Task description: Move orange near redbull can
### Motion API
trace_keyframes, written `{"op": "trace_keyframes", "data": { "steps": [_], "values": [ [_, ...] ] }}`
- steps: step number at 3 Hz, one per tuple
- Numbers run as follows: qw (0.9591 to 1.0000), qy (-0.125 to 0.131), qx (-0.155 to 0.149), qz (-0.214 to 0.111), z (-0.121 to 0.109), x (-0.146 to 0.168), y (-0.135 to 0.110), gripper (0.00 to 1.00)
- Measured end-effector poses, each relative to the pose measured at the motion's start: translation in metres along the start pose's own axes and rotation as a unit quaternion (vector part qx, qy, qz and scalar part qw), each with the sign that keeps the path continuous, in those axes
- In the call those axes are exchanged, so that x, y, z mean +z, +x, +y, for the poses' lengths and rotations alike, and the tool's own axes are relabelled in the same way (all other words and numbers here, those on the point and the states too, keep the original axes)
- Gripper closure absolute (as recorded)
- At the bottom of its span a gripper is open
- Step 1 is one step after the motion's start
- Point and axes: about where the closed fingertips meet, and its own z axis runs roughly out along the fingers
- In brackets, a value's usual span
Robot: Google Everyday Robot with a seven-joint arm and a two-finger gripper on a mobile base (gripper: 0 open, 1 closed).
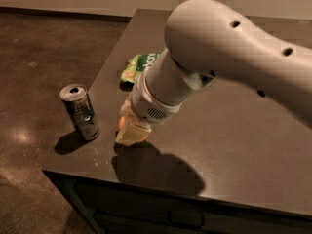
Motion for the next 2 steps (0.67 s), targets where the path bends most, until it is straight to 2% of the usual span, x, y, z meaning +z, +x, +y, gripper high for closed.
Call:
{"op": "trace_keyframes", "data": {
  "steps": [1, 2],
  "values": [
    [0.9999, -0.011, 0.001, -0.013, -0.004, 0.018, -0.012, 1.0],
    [0.9995, -0.012, -0.002, -0.029, -0.006, 0.029, -0.02, 0.83]
  ]
}}
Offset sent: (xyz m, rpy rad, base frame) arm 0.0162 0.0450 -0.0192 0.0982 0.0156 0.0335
